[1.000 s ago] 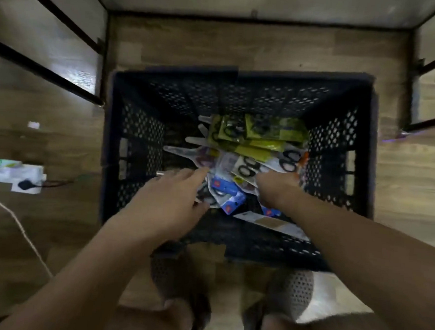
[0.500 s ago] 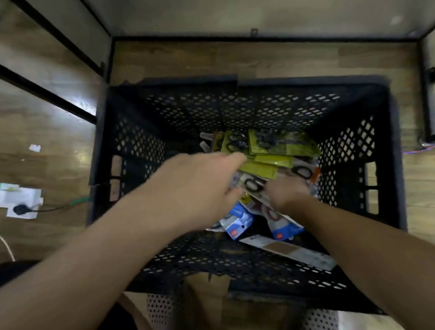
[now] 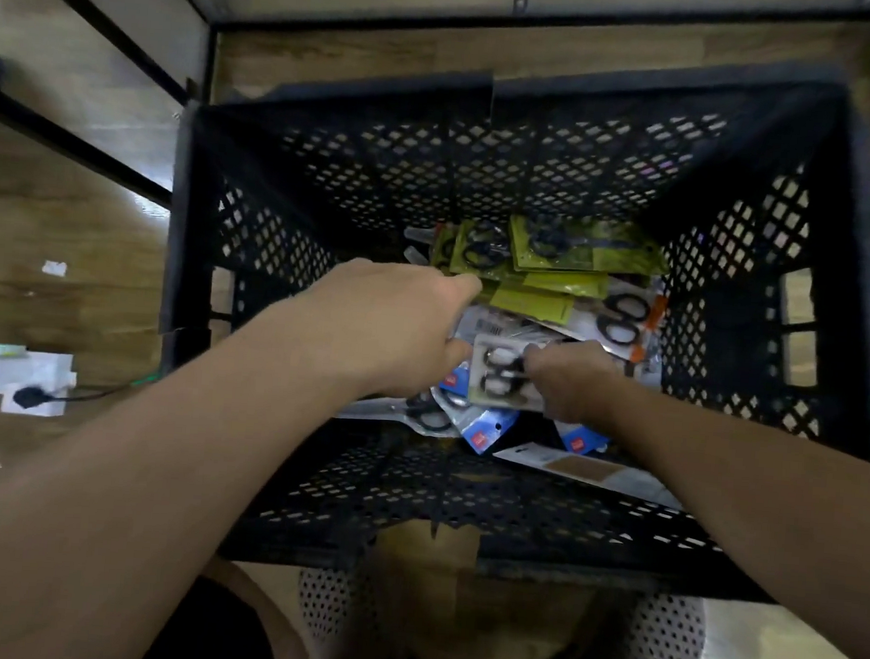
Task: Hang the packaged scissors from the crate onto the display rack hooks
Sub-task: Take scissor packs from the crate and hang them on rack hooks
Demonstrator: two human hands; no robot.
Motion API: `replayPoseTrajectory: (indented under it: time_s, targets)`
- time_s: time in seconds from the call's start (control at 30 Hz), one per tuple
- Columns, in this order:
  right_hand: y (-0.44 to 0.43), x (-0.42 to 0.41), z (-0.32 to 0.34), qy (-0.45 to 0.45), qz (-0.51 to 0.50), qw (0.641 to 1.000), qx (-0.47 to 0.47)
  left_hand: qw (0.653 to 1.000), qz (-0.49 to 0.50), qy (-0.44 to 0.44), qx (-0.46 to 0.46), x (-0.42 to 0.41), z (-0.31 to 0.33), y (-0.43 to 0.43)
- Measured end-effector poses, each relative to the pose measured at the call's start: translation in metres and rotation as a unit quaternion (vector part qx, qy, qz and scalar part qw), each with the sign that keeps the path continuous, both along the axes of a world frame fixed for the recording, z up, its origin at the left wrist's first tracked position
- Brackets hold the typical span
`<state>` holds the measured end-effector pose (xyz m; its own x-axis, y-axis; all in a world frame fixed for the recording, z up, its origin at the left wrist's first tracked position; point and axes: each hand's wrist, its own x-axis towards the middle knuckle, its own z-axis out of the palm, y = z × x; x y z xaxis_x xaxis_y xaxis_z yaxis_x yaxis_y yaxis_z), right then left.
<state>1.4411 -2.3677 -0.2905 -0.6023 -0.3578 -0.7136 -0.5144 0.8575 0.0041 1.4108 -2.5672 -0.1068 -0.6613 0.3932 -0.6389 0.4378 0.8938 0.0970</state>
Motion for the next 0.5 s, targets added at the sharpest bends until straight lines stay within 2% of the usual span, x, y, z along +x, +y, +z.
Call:
replayPoseTrajectory:
  time_s: [0.07, 0.13, 0.23, 0.43, 0.5]
  targets:
    - [0.0, 0.007, -0.006, 0.004, 0.029, 0.999, -0.034, 1.0, -0.006, -0.006, 0.0, 0.001, 0.0, -0.003]
    - [-0.003, 0.009, -0.01, 0.019, 0.013, 0.999, -0.041, 1.0, -0.005, -0.022, -0.011, 0.002, 0.0, -0.006]
    - [-0.006, 0.006, -0.004, 0.009, -0.002, 1.0, -0.008, 0.999, -0.004, -0.028, -0.025, 0.005, 0.0, -0.009]
    - [-0.007, 0.006, 0.002, 0.01, 0.047, 0.999, 0.026, 0.998, -0.016, -0.047, -0.044, 0.008, -0.003, -0.006]
    - [-0.011, 0.0, 0.006, -0.046, 0.023, 0.999, -0.003, 0.997, -0.013, -0.059, -0.049, 0.008, -0.004, -0.007]
